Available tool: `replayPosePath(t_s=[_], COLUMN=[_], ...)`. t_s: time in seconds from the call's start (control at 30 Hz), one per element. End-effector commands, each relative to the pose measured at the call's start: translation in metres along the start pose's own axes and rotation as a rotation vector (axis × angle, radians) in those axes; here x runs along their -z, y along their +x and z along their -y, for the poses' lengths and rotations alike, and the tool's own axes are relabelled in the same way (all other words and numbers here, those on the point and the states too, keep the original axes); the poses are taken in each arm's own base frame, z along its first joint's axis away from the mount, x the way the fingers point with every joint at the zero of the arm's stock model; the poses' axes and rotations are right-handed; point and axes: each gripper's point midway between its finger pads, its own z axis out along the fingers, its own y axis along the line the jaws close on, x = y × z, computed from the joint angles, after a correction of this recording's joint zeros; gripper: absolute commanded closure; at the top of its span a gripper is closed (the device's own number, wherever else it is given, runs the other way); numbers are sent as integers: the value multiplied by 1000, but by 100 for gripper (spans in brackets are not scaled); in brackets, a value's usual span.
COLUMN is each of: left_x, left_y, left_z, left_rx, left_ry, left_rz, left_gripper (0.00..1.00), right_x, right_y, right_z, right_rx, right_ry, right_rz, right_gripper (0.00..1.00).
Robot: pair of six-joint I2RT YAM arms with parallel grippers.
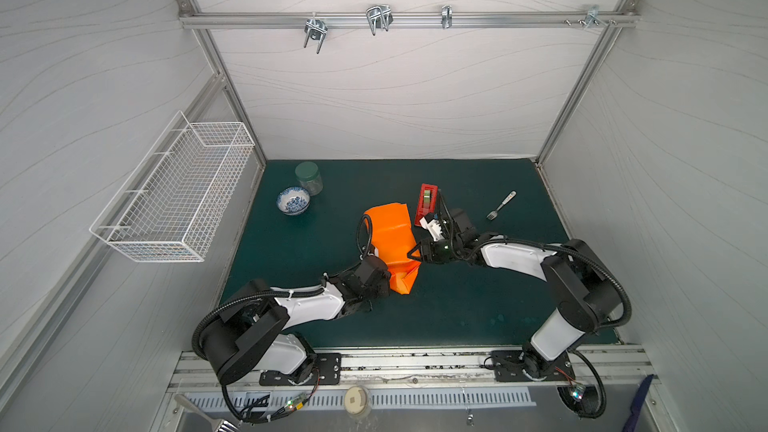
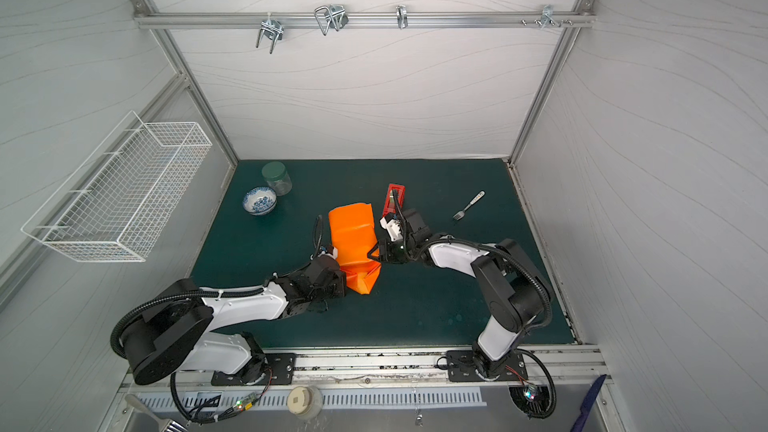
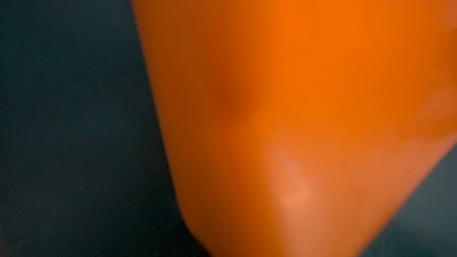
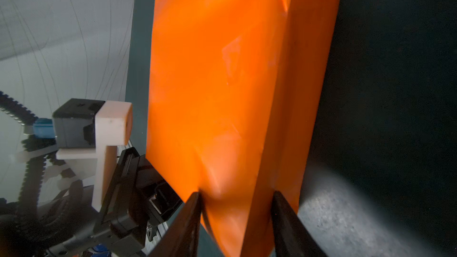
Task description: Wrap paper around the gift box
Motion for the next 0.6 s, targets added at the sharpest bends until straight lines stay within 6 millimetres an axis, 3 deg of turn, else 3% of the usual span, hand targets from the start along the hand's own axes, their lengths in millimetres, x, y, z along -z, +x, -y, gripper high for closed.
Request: replayPosePath(t_s=[0.0, 0.57], left_x=[-3, -6], left_y=[18, 55], left_z=[-7, 7], left_rx=[-18, -52], left_ry=[-29, -21], left_rz=[-50, -131], left_gripper=[100, 100], right_x=[-7, -7], right_y=[22, 21], right_z=[24, 20], right_rx=[-39, -30], right_ry=[84, 85], right_rz=[-59, -54], right_gripper=[54, 54])
